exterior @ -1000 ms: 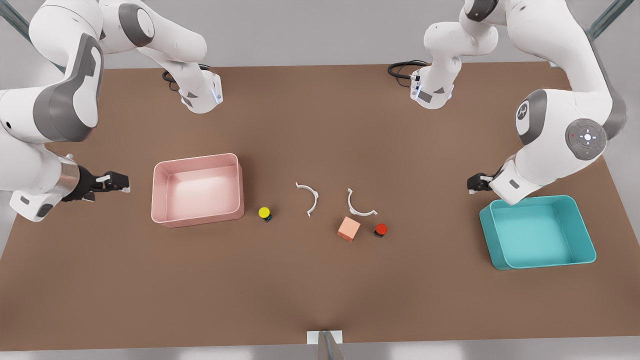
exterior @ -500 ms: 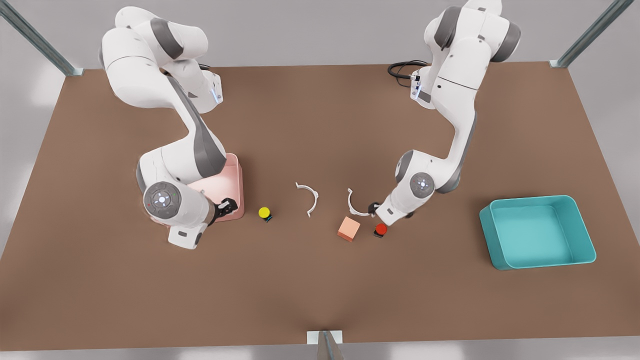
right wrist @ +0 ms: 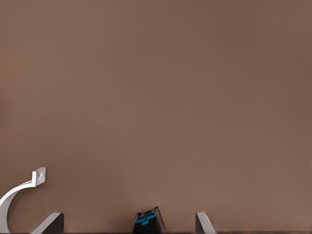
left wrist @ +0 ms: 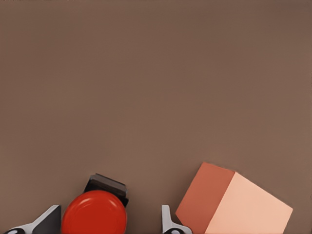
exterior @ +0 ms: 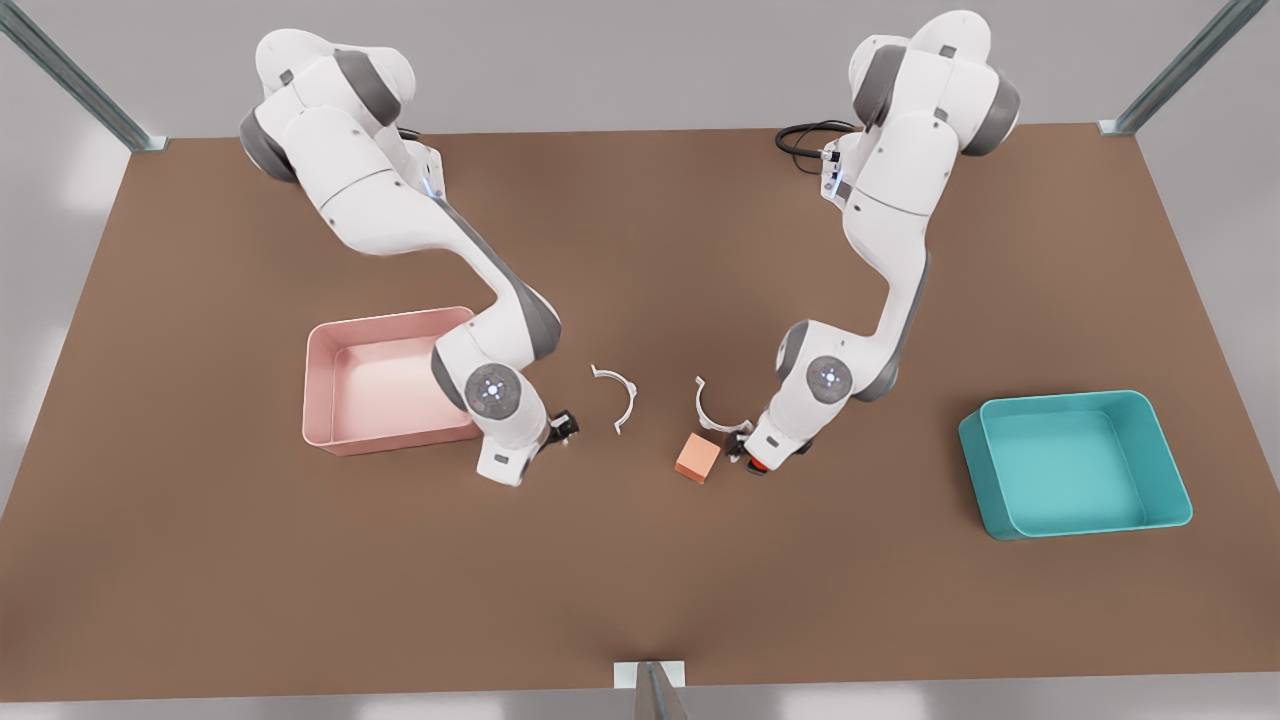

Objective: Place the red button in the blue storage box with the left arm, and place the yellow button in the pink storage box with the right arm

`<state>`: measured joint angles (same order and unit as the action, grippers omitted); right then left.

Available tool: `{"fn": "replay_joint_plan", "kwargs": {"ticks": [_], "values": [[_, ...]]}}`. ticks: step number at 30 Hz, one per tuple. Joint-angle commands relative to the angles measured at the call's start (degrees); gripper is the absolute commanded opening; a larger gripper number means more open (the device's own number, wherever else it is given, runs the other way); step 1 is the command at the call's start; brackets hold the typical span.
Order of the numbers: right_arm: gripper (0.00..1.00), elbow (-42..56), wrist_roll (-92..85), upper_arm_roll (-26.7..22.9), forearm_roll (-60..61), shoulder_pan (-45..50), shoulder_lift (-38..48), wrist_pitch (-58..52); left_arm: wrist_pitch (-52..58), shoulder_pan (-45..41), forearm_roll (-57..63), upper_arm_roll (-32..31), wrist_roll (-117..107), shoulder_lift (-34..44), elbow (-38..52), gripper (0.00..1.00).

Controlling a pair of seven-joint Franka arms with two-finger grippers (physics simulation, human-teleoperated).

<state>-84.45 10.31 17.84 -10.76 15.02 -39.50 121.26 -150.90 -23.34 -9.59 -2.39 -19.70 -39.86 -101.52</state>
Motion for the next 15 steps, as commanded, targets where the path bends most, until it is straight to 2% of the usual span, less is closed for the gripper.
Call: {"fn": "replay_joint_plan", "kwargs": {"ticks": [1, 3, 4, 7, 10, 12, 15], "values": [[1.0, -3.78, 12.89, 0.0, -0.93, -0.52, 1.8, 7.41, -0.89, -0.04, 0.18, -0.07, -6.05, -0.66, 0.79, 0.98], [1.0, -5.28, 13.07, 0.0, -1.11, -0.87, 2.5, 7.94, -0.89, 0.05, 0.27, 0.02, -5.96, -0.84, 0.79, 0.75], [1.0, -5.81, 13.07, 0.0, -1.11, -0.87, 2.77, 7.94, -0.89, 0.05, 0.27, 0.02, -5.79, -0.84, 0.62, 0.7], [1.0, -6.51, 13.59, 0.0, -1.11, -0.96, 3.2, 7.94, -0.89, 0.31, 0.27, 0.11, -4.21, -0.84, -0.35, 0.68], [1.0, -10.03, 16.93, 0.0, -2.07, -0.96, 5.32, 7.85, -0.8, 0.4, 0.27, 0.11, -4.29, -0.84, -0.26, 0.59], [1.0, -10.12, 16.93, 0.0, -2.16, -0.96, 5.32, 7.76, -0.63, 0.58, 0.27, 0.19, -4.29, -0.4, -0.09, 0.59], [1.0, -11.43, 16.93, 0.09, -3.3, -1.75, 5.93, 7.67, 7.63, 3.74, 0.27, 0.37, -0.87, 6.01, 0.09, 0.59]]}}
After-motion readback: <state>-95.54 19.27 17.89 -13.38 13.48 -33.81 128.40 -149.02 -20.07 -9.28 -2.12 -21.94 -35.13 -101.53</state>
